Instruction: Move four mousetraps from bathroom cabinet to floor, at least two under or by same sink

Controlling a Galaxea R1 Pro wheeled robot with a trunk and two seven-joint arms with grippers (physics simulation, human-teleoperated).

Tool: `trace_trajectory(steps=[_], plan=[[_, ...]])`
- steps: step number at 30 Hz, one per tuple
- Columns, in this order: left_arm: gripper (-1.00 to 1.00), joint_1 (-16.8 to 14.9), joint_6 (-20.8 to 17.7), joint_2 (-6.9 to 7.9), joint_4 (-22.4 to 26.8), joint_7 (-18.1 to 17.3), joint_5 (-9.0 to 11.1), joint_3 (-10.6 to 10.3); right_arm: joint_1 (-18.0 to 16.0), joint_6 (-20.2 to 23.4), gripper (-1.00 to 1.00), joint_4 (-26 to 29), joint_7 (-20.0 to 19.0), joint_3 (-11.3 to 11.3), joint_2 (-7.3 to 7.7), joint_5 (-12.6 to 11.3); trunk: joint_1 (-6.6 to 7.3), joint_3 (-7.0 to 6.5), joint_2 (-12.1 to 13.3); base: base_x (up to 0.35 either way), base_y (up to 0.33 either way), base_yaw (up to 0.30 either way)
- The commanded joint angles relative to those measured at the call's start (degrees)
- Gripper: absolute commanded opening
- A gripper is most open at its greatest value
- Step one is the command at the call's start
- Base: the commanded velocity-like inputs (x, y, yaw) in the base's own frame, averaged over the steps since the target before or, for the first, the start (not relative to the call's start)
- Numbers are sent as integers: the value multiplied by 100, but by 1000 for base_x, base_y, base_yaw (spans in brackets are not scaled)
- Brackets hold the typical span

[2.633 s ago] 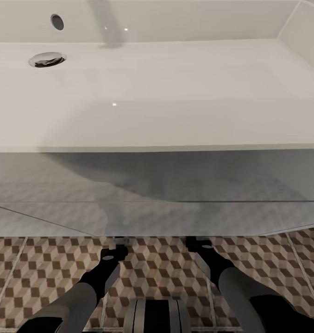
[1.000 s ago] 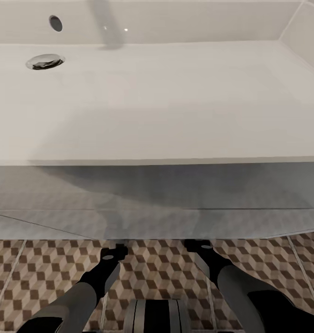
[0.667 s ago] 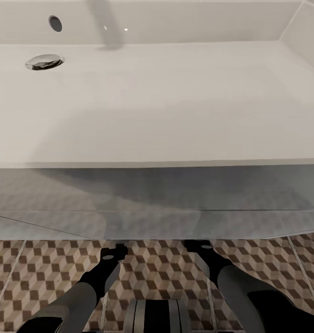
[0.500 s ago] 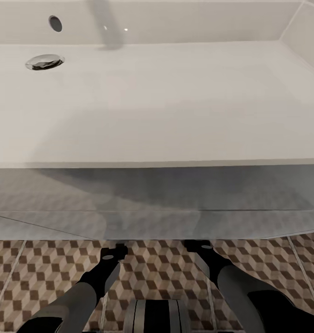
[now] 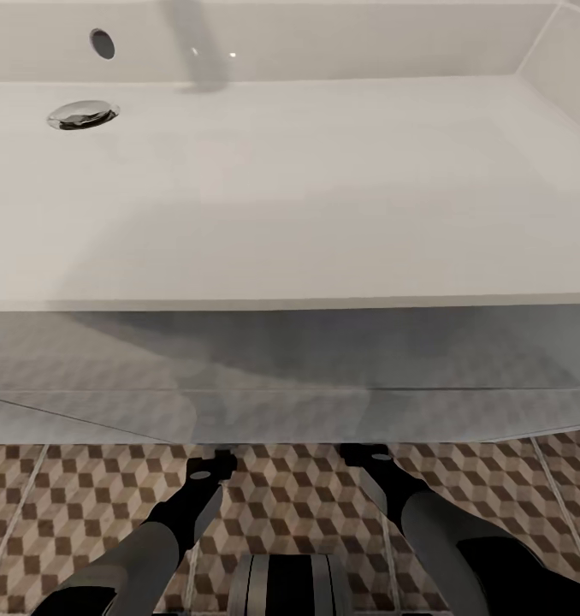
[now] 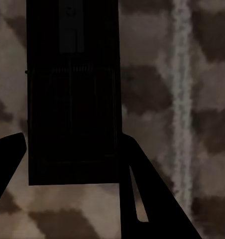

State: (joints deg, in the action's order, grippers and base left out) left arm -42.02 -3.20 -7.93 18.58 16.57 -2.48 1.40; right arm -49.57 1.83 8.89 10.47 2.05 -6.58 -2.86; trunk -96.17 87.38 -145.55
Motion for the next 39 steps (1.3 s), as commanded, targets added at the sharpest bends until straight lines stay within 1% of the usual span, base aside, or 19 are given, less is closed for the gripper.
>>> trace_trajectory(steps=[1, 13, 20, 31, 37, 39], plan=[[-100, 1, -41, -1, 22, 12, -34, 12, 0, 19, -100, 5, 25, 23, 1, -30, 1, 3, -1, 0, 0, 0], [-100, 1, -32, -1, 104, 4, -33, 6, 0, 19, -100, -1, 25, 23, 0, -30, 1, 3, -1, 0, 0, 0], [-100, 1, -40, -71, 190, 3, -33, 9, 0, 19, -100, -2, 25, 23, 15, -26, 1, 3, -1, 0, 0, 0], [-100, 1, 9, -85, 198, 11, -33, 17, 0, 15, -100, -2, 25, 23, 16, -22, 1, 3, -1, 0, 0, 0], [-100, 1, 21, -85, 198, 12, -33, 18, 0, 12, -100, -2, 25, 23, 16, -21, -15, 136, -9, 0, 0, 0], [-100, 1, 30, -85, 200, 12, -33, 18, 0, 11, -100, -2, 25, 23, 16, -21, -15, 136, -9, 0, 0, 0]])
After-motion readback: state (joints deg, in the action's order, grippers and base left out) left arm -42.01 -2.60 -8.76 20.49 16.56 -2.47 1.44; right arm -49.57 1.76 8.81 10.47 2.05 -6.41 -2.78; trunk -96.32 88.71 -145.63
